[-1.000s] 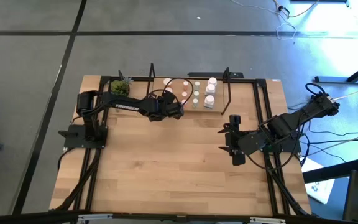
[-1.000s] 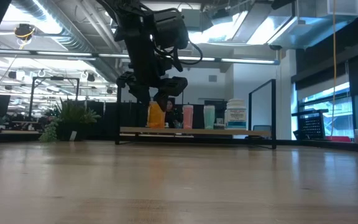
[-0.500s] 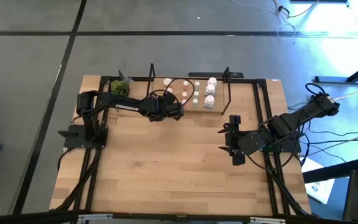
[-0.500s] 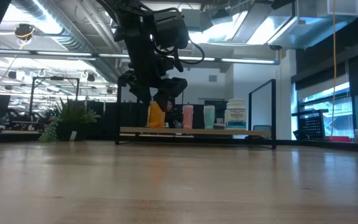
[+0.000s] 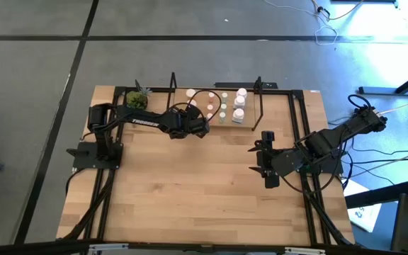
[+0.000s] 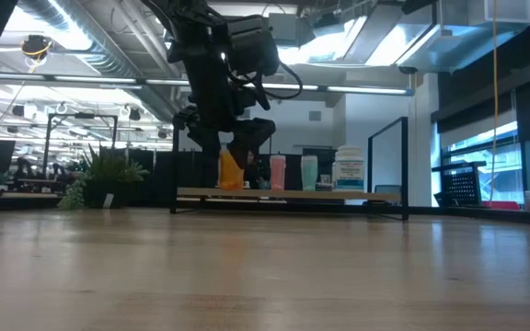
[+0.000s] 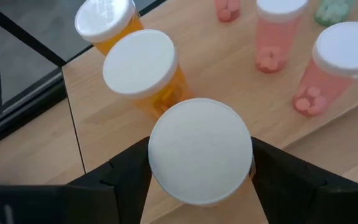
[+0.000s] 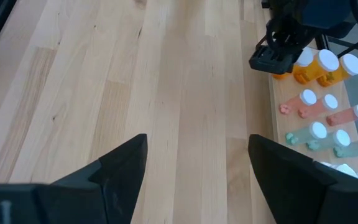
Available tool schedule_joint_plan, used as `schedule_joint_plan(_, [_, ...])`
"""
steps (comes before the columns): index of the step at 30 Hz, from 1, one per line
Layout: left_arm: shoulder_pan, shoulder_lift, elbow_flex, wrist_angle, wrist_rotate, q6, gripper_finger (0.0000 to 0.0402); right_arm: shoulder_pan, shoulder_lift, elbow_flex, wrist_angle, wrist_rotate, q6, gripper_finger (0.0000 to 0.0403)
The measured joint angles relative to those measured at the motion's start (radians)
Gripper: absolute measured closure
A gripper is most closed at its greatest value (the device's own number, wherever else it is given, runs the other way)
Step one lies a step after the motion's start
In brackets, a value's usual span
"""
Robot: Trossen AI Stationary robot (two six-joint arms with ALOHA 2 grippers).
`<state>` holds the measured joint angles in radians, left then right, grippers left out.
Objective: Pick and place medicine bottles onto shelf by color
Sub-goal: Put the orange pill bottle on the shelf aligned with the orange pill bottles
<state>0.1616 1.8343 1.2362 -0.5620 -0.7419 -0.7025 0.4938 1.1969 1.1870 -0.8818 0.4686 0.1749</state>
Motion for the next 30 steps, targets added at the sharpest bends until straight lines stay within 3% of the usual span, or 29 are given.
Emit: schedule_joint_plan(30, [0.0, -0.001, 0.003, 0.003, -0.001, 0.043, 0.0157, 0.0, 0.0, 0.0, 0.0, 0.0, 0.0, 0.0122])
